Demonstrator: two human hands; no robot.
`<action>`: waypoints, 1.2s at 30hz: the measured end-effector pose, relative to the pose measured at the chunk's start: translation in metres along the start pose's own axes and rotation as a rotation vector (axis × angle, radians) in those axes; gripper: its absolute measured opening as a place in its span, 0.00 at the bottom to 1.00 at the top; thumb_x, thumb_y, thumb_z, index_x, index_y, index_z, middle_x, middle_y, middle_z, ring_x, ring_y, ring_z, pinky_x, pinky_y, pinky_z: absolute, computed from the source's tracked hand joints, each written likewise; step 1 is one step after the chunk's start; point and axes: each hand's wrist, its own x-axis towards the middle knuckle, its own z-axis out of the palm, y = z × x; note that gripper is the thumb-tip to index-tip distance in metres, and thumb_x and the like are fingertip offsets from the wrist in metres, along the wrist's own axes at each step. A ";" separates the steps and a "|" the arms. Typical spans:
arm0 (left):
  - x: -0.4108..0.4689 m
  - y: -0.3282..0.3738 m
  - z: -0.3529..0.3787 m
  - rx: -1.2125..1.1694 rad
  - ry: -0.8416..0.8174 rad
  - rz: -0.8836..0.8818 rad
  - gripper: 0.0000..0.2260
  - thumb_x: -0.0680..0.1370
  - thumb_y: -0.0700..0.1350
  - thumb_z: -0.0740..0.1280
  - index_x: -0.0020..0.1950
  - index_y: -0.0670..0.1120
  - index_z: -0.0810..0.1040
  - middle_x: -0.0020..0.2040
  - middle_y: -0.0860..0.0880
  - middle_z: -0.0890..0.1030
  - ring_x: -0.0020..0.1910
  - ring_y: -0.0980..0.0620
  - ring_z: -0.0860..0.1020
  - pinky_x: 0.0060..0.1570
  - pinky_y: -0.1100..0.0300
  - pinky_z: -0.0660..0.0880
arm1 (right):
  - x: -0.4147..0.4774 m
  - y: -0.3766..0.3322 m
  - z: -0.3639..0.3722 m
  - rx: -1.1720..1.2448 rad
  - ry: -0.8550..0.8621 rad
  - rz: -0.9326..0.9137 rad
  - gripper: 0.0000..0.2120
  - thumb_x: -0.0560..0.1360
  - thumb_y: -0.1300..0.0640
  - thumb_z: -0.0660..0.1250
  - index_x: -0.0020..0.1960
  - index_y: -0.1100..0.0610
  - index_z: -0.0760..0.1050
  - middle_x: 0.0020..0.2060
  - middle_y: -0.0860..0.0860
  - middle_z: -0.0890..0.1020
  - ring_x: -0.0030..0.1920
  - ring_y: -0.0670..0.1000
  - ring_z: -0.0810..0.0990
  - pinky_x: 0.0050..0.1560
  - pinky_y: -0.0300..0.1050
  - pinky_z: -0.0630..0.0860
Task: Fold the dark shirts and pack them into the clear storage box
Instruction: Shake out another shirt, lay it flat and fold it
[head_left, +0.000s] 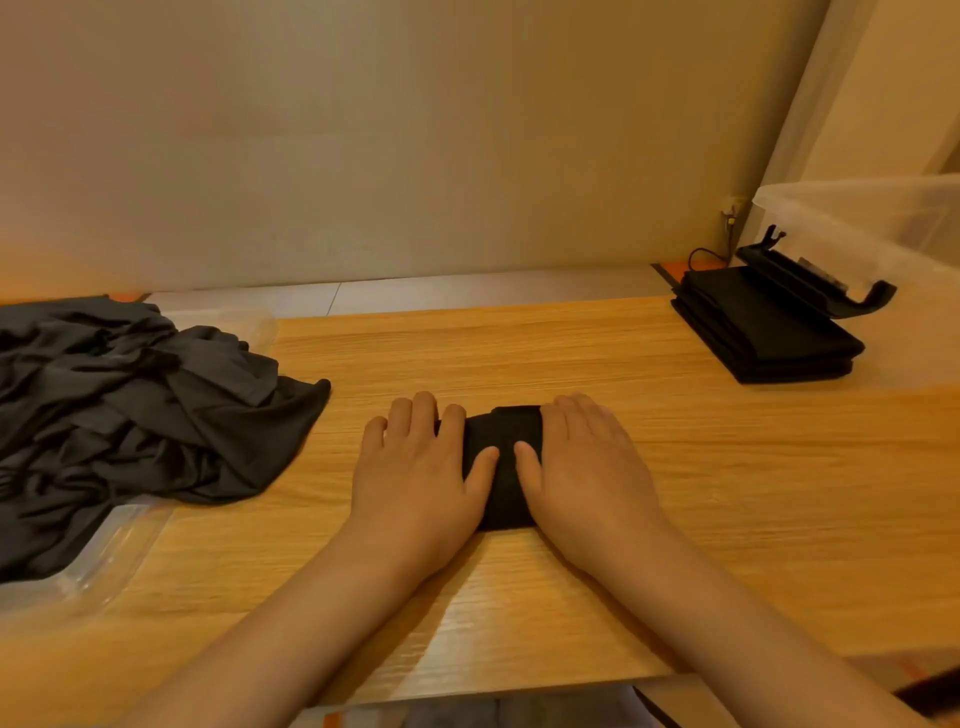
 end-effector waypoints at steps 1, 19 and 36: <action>-0.002 -0.002 0.002 -0.034 0.005 0.023 0.36 0.72 0.63 0.32 0.72 0.50 0.62 0.70 0.48 0.64 0.69 0.48 0.61 0.69 0.54 0.57 | -0.001 0.005 0.000 0.031 -0.027 -0.013 0.30 0.81 0.43 0.40 0.78 0.58 0.49 0.78 0.53 0.52 0.78 0.51 0.46 0.77 0.48 0.42; -0.020 -0.024 -0.020 -0.509 -0.057 -0.028 0.22 0.80 0.54 0.61 0.73 0.51 0.68 0.63 0.54 0.72 0.66 0.55 0.66 0.63 0.60 0.64 | -0.023 0.050 -0.018 0.278 0.042 -0.070 0.32 0.81 0.41 0.50 0.79 0.49 0.41 0.78 0.44 0.42 0.76 0.41 0.38 0.75 0.42 0.38; -0.140 0.018 -0.027 -1.300 -0.020 -0.404 0.13 0.70 0.38 0.75 0.51 0.48 0.78 0.42 0.44 0.80 0.38 0.51 0.79 0.37 0.58 0.80 | -0.172 0.006 0.002 1.899 -0.438 0.588 0.43 0.55 0.39 0.79 0.64 0.53 0.69 0.49 0.64 0.83 0.50 0.60 0.84 0.56 0.55 0.79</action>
